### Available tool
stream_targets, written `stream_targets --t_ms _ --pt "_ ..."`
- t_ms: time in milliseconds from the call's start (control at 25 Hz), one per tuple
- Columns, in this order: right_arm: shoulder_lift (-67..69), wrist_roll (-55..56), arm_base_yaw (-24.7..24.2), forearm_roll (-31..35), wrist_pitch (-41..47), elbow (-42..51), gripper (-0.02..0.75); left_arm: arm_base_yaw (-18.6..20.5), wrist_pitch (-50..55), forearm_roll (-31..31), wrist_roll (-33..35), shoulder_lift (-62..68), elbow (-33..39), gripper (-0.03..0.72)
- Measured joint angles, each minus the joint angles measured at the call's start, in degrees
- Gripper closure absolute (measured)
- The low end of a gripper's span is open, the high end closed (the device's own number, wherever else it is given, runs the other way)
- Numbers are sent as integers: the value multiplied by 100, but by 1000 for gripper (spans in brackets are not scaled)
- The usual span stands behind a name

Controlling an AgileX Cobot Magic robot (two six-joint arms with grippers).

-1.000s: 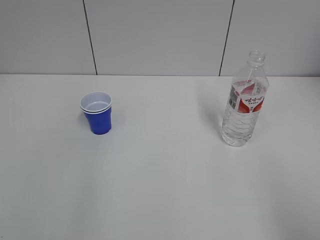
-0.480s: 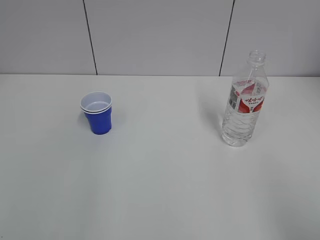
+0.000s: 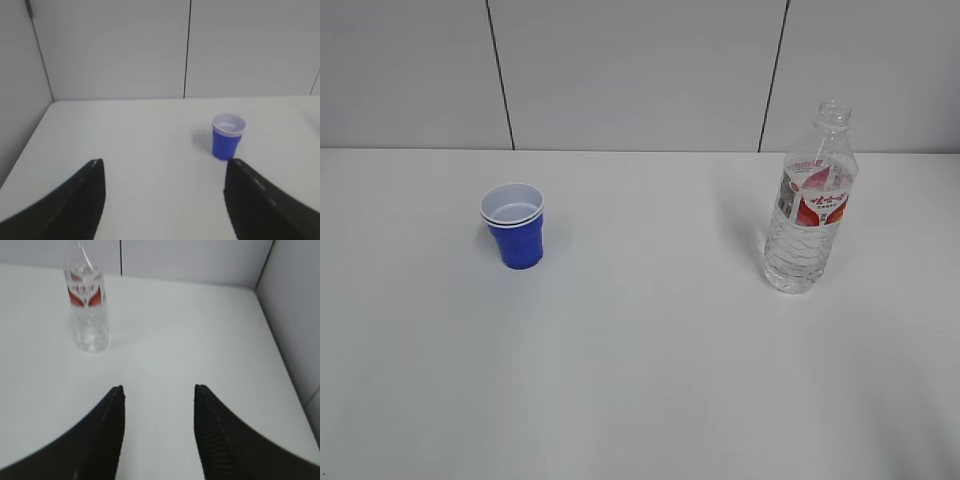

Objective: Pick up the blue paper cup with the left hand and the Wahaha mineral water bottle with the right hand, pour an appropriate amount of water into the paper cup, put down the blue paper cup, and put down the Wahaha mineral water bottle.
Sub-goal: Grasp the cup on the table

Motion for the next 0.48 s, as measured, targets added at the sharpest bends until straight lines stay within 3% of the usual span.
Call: stream_targets --t_ms 240,480 --pt "0 0 0 140 -1626 1 389 0 -1131 -510 0 0 13 158" --pt "604 0 0 140 -3290 1 389 0 -1606 -1026 0 182 404 194"
